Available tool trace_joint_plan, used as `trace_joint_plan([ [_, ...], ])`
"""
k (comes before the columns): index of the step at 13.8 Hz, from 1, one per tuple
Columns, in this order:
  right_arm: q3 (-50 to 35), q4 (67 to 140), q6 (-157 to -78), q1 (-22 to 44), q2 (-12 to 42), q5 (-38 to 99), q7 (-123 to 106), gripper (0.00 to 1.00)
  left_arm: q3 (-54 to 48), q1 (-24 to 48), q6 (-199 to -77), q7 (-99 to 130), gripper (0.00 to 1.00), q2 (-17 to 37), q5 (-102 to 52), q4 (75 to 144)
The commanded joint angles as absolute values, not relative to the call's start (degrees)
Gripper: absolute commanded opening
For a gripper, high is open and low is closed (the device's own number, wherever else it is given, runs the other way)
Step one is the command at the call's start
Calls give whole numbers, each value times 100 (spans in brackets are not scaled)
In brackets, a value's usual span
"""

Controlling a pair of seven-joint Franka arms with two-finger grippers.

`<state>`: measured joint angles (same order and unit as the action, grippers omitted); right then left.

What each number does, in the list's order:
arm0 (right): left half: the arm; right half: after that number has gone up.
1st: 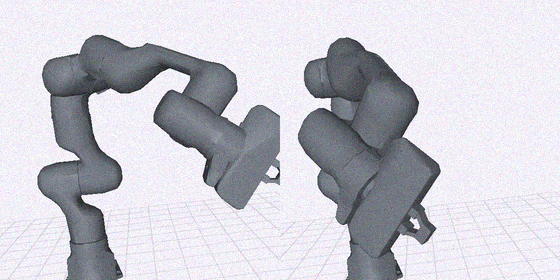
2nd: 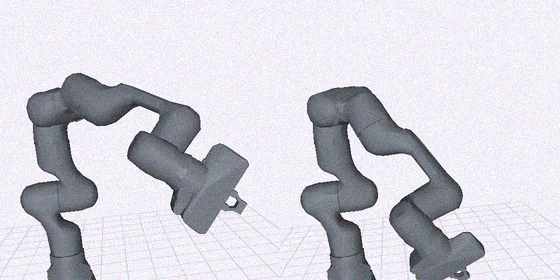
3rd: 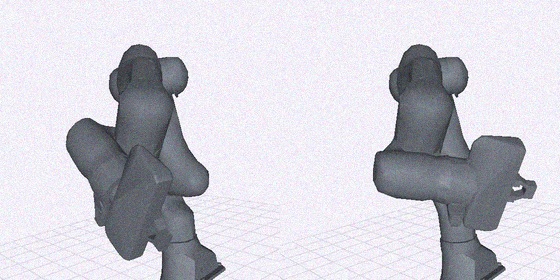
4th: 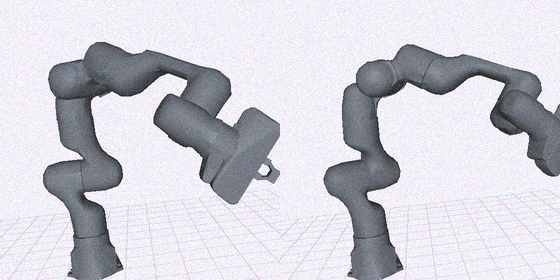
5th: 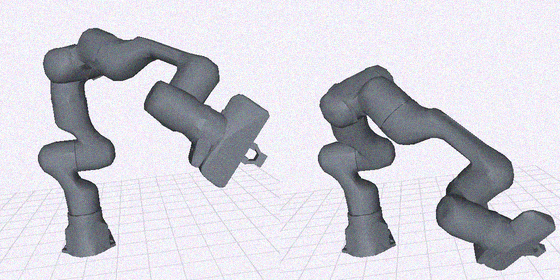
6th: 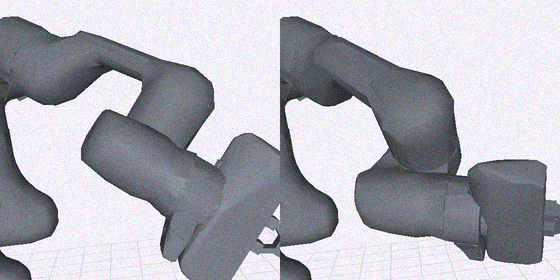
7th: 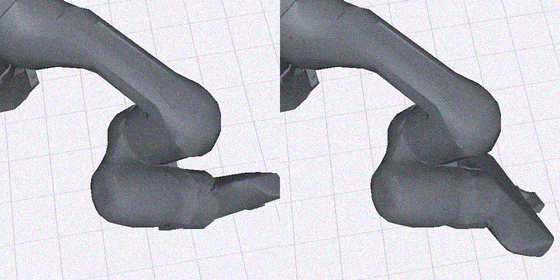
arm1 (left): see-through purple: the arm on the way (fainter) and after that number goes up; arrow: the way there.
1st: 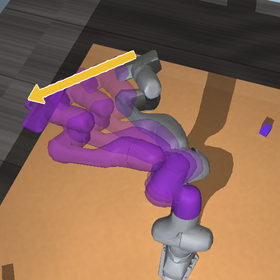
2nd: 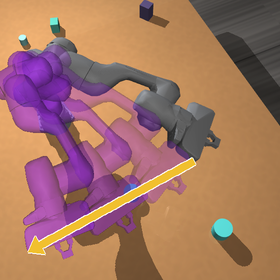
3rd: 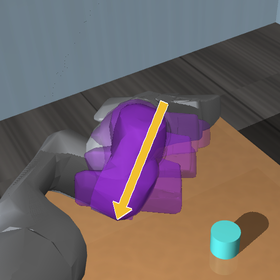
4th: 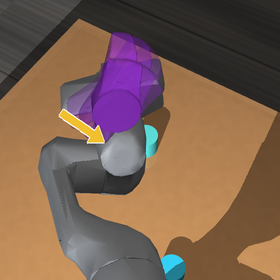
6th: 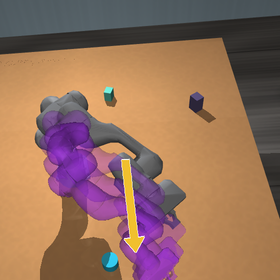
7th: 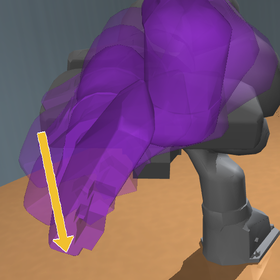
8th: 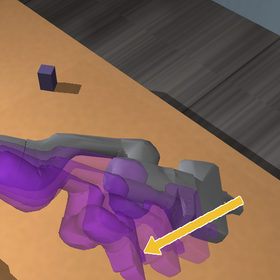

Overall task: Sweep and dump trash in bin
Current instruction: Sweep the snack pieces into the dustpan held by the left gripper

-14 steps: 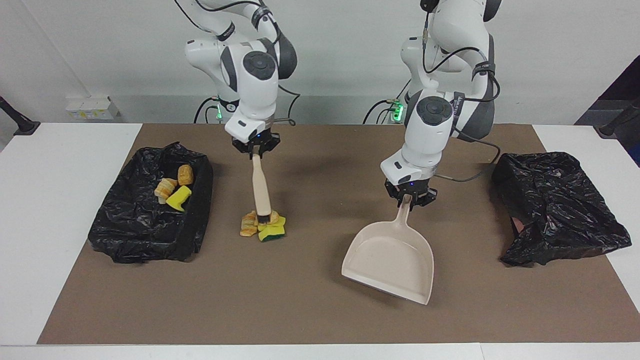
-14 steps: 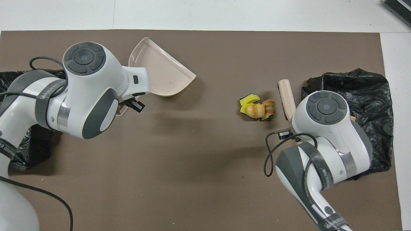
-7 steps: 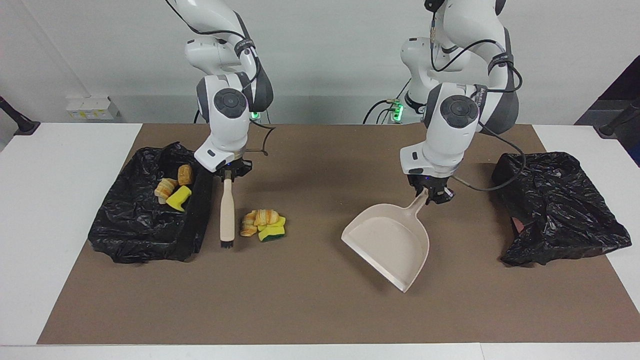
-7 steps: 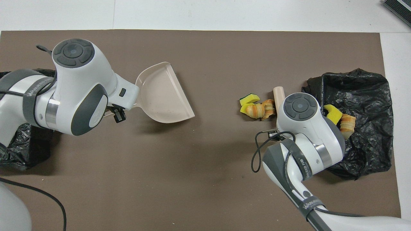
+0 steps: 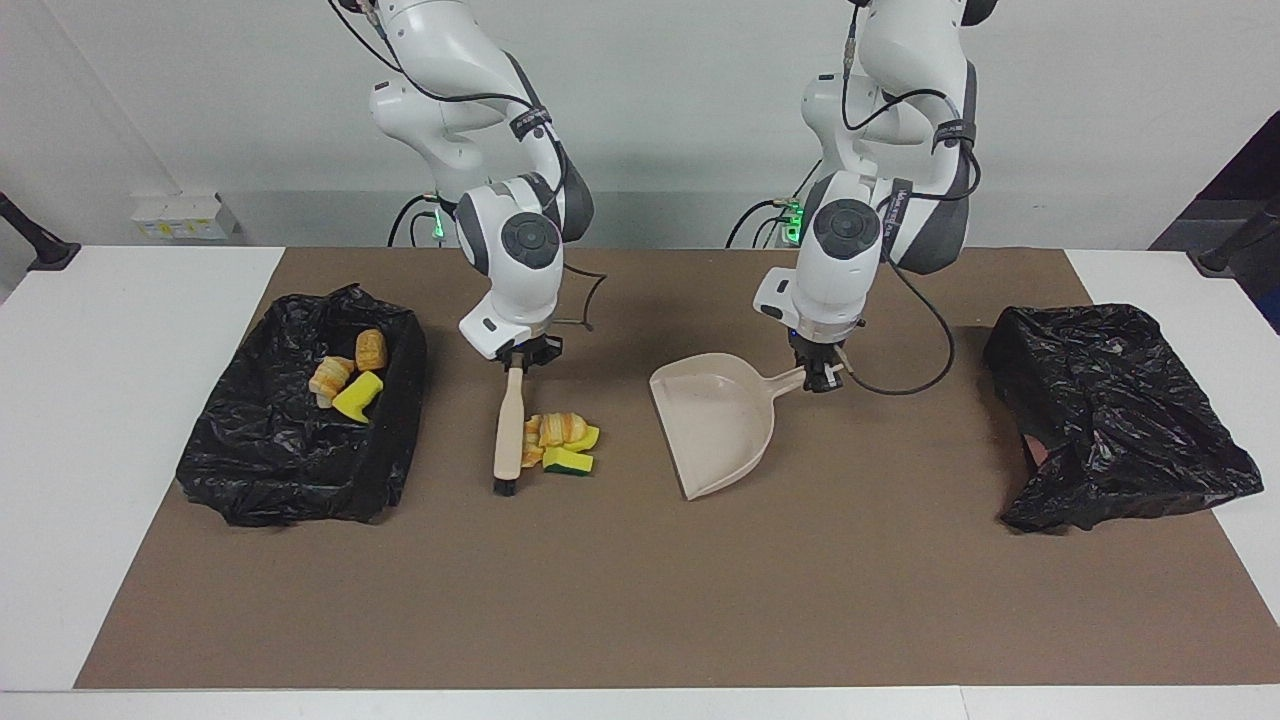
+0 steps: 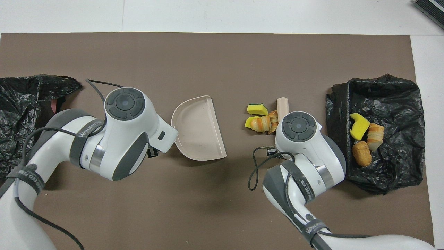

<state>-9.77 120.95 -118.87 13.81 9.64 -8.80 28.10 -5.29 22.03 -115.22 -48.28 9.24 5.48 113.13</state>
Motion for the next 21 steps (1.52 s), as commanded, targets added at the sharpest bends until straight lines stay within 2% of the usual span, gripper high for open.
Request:
trace_joint_plan([
  [1,-1309,12085,-12295,1327,1168,-284,2804,0,-457,2530,-11699,-4571,0,686,571,11628],
  [5,-1791,11665,-12533,1318,1511,725,2367,0,-466,2707,-11698,-4280,0,607,580,11776],
  [7,-1942,11505,-12542,1327,1556,1648,2102,0,-466,2733,-11847,-4306,0,598,580,11839],
  [9,-2091,11347,-12429,1336,1538,1995,1986,0,-466,2733,-12162,-4315,0,589,580,11970],
  [13,-2004,11286,-11770,1249,968,1392,1977,0,-466,2786,-12472,-4315,0,642,580,12120],
  [16,-1881,10908,-11313,1196,1054,144,1907,0,-457,2760,-12498,-4298,0,659,571,12111],
  [21,-1819,10968,-11083,1160,1011,-431,1476,0,-466,2602,-12516,-4447,0,659,580,12146],
])
